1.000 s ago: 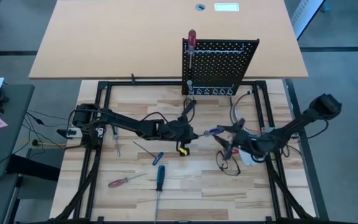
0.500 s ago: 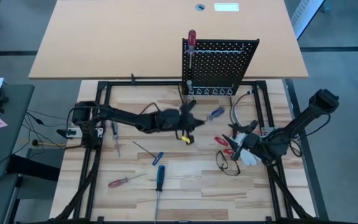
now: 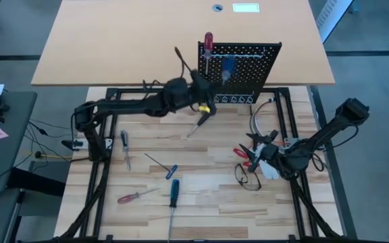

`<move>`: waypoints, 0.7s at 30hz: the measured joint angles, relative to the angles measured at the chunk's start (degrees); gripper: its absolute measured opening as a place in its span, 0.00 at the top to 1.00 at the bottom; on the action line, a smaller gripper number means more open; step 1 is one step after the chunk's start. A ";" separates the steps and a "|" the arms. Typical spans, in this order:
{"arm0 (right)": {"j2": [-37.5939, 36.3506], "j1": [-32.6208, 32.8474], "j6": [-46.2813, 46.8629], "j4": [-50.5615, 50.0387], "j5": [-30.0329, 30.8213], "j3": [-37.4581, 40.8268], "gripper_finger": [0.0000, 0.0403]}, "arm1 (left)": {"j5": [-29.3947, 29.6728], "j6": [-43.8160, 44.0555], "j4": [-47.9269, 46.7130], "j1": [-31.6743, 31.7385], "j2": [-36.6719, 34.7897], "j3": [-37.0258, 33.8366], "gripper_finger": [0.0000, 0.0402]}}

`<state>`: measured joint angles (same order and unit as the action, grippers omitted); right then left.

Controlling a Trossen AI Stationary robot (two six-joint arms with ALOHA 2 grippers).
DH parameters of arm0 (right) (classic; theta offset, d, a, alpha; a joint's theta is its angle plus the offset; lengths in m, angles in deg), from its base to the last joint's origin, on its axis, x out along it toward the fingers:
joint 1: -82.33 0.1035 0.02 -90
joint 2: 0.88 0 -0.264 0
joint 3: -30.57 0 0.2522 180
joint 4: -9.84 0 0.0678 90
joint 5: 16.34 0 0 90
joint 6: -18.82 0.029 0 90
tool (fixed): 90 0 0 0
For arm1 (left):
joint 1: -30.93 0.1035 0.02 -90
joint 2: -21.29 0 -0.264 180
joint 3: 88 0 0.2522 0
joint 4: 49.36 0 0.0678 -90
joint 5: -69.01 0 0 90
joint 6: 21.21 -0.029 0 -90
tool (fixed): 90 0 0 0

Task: Hang tools onto peg board
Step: Hang the right blue screwdriver on the pegboard

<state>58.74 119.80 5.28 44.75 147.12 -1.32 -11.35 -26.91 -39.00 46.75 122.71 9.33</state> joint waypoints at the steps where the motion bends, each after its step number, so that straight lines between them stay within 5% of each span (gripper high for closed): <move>1: 0.02 0.00 -0.02 -0.01 0.00 0.00 0.41 | 1.10 0.17 0.79 0.54 0.07 0.00 0.99; 10: 0.00 0.00 0.02 -0.03 -0.06 0.00 0.41 | 2.63 3.87 2.35 6.09 0.11 0.04 0.99; 15: 0.00 -0.15 0.04 -0.02 -0.08 0.00 0.41 | -3.14 5.98 2.39 8.26 0.09 0.04 0.99; 21: 0.00 -0.17 0.15 0.01 -0.12 0.00 0.41 | -3.39 6.43 2.00 8.60 0.09 0.04 0.99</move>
<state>58.74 119.62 5.43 44.76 147.00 -1.32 -14.74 -20.48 -37.00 55.35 122.80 9.37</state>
